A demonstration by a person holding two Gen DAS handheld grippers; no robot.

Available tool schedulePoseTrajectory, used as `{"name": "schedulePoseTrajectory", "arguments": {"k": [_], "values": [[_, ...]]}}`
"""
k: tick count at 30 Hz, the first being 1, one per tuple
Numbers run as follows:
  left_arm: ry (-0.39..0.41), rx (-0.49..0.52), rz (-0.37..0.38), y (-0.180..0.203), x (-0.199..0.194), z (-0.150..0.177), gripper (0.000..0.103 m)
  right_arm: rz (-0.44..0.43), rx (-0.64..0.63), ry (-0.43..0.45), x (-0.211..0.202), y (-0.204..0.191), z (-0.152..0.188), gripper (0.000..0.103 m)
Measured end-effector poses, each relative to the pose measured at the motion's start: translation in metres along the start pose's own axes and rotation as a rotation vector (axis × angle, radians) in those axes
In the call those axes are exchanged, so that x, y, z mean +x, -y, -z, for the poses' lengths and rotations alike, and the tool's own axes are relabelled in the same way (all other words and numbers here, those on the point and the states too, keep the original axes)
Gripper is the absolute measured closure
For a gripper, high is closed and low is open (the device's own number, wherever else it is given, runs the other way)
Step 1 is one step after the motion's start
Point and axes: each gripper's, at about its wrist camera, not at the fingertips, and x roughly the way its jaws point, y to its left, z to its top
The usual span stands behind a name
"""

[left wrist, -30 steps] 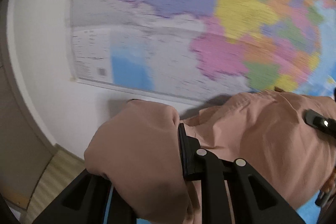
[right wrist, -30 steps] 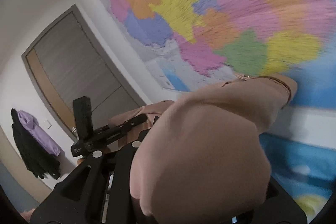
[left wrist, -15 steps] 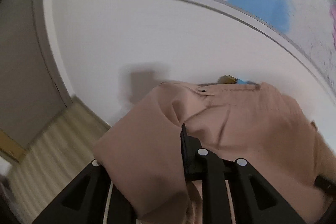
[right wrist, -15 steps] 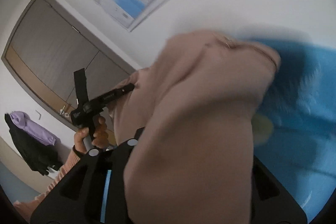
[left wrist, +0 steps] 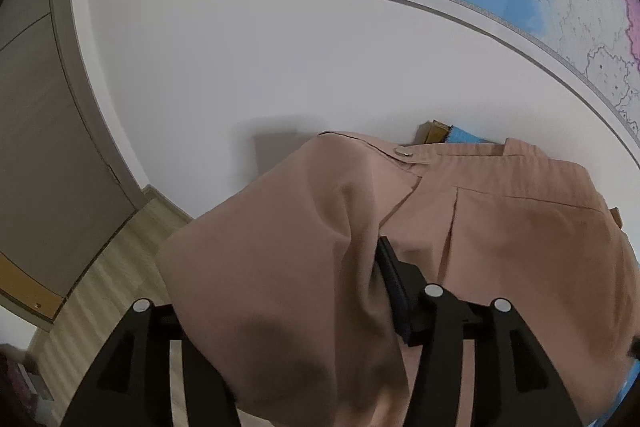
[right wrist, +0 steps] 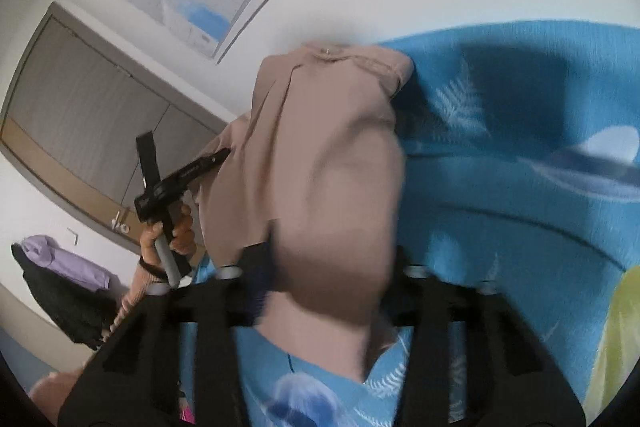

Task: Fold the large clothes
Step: 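Grasp the jacket bundle with both grippers and lift it off the sheet, then lower the jacket bundle onto the blue sheet and open both grippers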

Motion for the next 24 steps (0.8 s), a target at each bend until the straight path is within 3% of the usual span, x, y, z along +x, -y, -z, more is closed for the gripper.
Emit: {"name": "schedulePoseTrajectory", "arguments": {"k": [5,9,11,13,15,20,24], "values": [[0.004,0.044,-0.043,0.009,-0.005,0.003,0.043,0.017,-0.062,0.022,0.002,-0.019,0.016,0.084],[0.012,0.084,-0.085,0.016,-0.008,0.006,0.040,0.076,-0.057,-0.016,0.010,-0.018,0.021,0.082],[0.019,0.079,-0.095,0.016,-0.013,0.005,0.039,0.056,-0.013,-0.019,0.009,-0.014,0.018,0.079],[0.029,0.085,-0.096,0.016,-0.020,0.005,0.037,0.075,0.017,-0.027,0.008,-0.011,0.015,0.066],[0.050,0.107,-0.094,0.017,-0.032,0.006,0.037,0.113,0.024,-0.014,0.003,-0.010,0.012,0.039],[0.187,0.147,-0.163,0.020,-0.075,0.004,0.027,0.198,-0.062,0.055,-0.016,-0.025,0.005,0.040],[0.222,0.192,-0.099,0.036,-0.099,0.008,0.027,0.260,-0.169,0.153,-0.032,-0.053,-0.007,0.043]]}}
